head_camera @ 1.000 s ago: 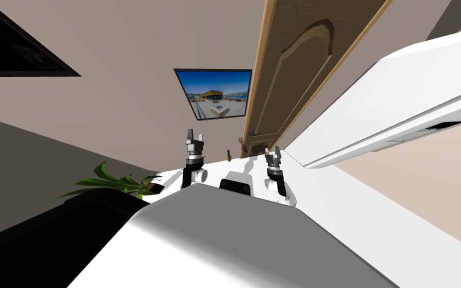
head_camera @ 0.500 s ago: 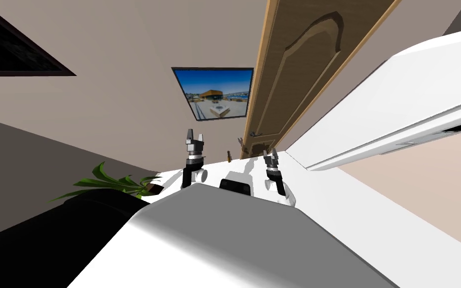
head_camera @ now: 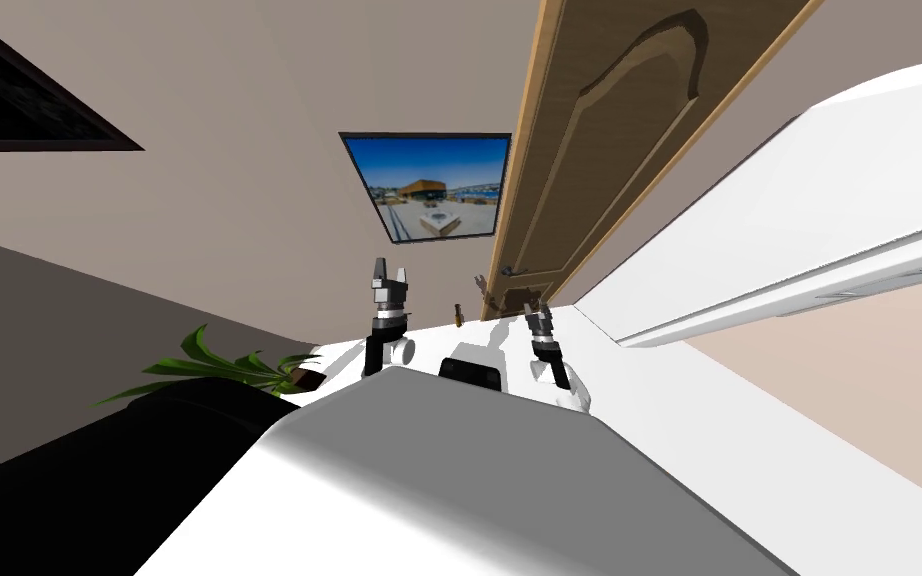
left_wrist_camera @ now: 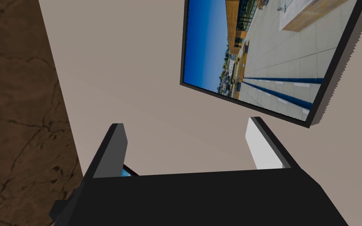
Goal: Pull the door open
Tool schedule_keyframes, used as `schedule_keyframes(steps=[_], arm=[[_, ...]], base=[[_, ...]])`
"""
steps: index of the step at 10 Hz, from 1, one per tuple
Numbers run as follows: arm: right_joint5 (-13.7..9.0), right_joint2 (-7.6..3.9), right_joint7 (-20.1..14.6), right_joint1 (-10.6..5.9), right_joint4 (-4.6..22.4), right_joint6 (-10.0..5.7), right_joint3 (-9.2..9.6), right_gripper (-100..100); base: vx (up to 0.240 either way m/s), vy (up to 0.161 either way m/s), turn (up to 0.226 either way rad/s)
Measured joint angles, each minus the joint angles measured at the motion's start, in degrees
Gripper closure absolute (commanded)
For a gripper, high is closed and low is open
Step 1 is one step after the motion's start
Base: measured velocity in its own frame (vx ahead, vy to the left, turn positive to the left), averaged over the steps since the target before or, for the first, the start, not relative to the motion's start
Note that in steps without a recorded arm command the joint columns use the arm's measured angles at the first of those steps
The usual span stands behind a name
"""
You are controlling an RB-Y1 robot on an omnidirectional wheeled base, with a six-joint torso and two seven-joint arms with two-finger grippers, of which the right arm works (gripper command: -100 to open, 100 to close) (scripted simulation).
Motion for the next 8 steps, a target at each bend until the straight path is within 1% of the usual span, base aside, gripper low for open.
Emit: schedule_keyframes(steps=[1,2,4,6,8], arm=[[0.08,-0.24,-0.13,-0.75,1.65,-0.25,0.28,-100],[0.13,-0.87,-0.49,-1.28,3.41,-0.85,0.58,-100],[0.17,-1.61,-1.04,-2.26,6.29,-1.63,0.92,-100],[0.27,-2.79,-1.75,-3.31,9.31,-2.14,1.56,-100],[0.34,-3.40,-2.21,-4.56,12.58,-3.07,1.94,-100]], base=[[0.076,-0.006,0.046],[0.056,-0.007,0.012],[0.064,0.004,0.034],[0.085,-0.001,0.025],[0.069,-0.010,0.034]])
